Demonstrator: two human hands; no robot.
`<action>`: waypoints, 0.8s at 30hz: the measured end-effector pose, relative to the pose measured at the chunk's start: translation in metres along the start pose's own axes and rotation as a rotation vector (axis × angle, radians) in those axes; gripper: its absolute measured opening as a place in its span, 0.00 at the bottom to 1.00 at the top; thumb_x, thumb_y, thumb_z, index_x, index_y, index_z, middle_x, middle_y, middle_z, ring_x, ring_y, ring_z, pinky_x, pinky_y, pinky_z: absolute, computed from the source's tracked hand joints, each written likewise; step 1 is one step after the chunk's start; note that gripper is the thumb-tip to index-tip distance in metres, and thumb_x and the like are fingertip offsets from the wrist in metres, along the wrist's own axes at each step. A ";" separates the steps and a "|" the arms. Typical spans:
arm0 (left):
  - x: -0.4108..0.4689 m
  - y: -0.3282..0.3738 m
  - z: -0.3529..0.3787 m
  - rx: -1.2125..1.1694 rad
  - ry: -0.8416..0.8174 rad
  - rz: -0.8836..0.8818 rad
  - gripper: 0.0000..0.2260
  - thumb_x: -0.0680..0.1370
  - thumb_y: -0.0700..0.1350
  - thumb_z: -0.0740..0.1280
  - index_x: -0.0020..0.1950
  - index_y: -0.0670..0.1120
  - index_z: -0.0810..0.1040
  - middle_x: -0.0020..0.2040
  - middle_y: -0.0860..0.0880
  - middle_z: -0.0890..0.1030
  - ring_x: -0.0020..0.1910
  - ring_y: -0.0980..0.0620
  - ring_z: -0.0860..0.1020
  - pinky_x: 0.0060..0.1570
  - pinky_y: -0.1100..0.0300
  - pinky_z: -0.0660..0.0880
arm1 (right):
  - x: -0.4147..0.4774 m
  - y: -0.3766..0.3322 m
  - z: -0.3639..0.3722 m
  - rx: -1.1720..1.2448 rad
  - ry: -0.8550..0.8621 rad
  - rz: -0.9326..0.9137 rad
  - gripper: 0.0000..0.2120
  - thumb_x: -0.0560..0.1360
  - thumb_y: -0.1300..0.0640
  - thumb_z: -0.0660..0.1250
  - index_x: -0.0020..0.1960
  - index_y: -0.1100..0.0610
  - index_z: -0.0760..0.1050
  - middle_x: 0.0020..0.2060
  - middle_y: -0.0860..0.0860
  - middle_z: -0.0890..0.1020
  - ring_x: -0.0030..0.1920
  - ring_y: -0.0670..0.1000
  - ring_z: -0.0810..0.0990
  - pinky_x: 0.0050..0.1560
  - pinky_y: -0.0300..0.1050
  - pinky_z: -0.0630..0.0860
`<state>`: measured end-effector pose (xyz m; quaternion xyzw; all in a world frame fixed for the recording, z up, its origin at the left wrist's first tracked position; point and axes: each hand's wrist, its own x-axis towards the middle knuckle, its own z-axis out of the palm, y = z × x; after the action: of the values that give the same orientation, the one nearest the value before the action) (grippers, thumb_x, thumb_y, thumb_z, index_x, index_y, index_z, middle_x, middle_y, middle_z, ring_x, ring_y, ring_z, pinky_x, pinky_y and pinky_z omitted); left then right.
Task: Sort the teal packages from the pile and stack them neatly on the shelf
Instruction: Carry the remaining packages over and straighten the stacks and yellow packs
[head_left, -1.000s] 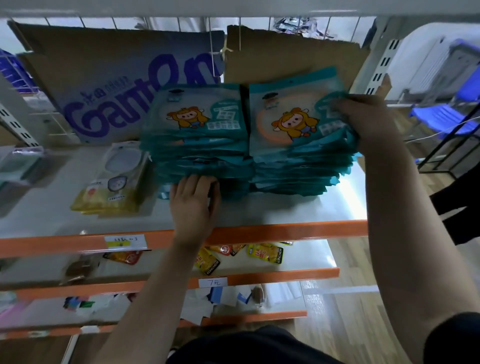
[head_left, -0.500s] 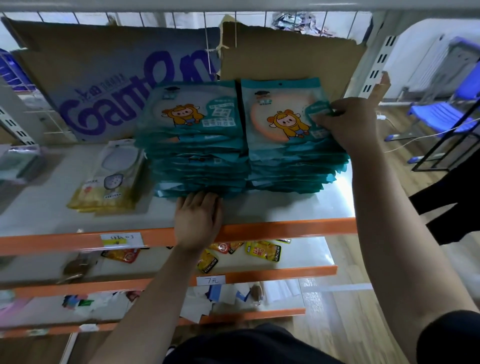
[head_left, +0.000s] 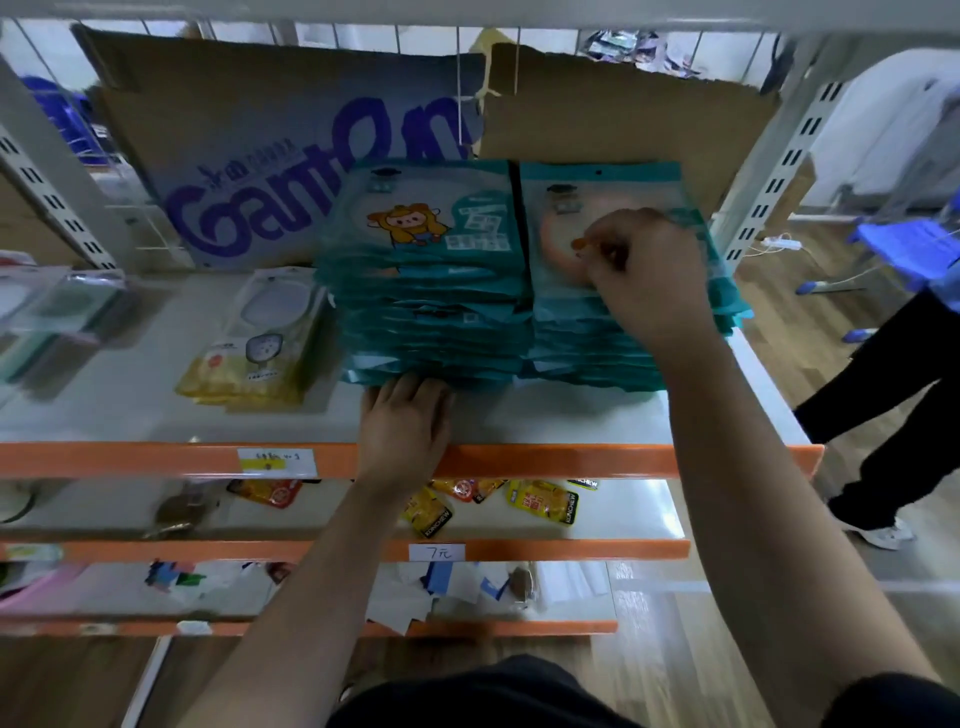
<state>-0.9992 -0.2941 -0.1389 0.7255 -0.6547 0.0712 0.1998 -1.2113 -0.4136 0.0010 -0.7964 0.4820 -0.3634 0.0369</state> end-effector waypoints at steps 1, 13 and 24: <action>-0.001 -0.006 -0.003 0.013 -0.001 -0.015 0.14 0.79 0.50 0.57 0.51 0.46 0.80 0.48 0.45 0.81 0.47 0.42 0.78 0.49 0.50 0.69 | -0.006 -0.011 0.005 0.011 0.004 -0.050 0.09 0.76 0.57 0.66 0.51 0.59 0.81 0.46 0.58 0.82 0.46 0.57 0.79 0.46 0.49 0.76; -0.050 -0.127 -0.063 0.030 0.179 -0.145 0.12 0.79 0.49 0.59 0.52 0.44 0.79 0.49 0.43 0.81 0.47 0.40 0.78 0.48 0.50 0.70 | -0.082 -0.161 0.095 0.291 -0.243 -0.329 0.07 0.78 0.60 0.65 0.53 0.60 0.79 0.48 0.55 0.79 0.49 0.55 0.78 0.47 0.48 0.75; -0.138 -0.317 -0.159 0.059 0.157 -0.400 0.16 0.78 0.50 0.59 0.60 0.45 0.78 0.56 0.45 0.80 0.54 0.40 0.78 0.55 0.46 0.69 | -0.108 -0.329 0.221 0.277 -0.416 -0.279 0.10 0.78 0.57 0.64 0.57 0.56 0.79 0.53 0.53 0.80 0.54 0.52 0.77 0.50 0.43 0.70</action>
<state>-0.6823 -0.0862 -0.1073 0.8388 -0.4777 0.1055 0.2387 -0.8609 -0.2169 -0.0845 -0.8999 0.2956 -0.2560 0.1929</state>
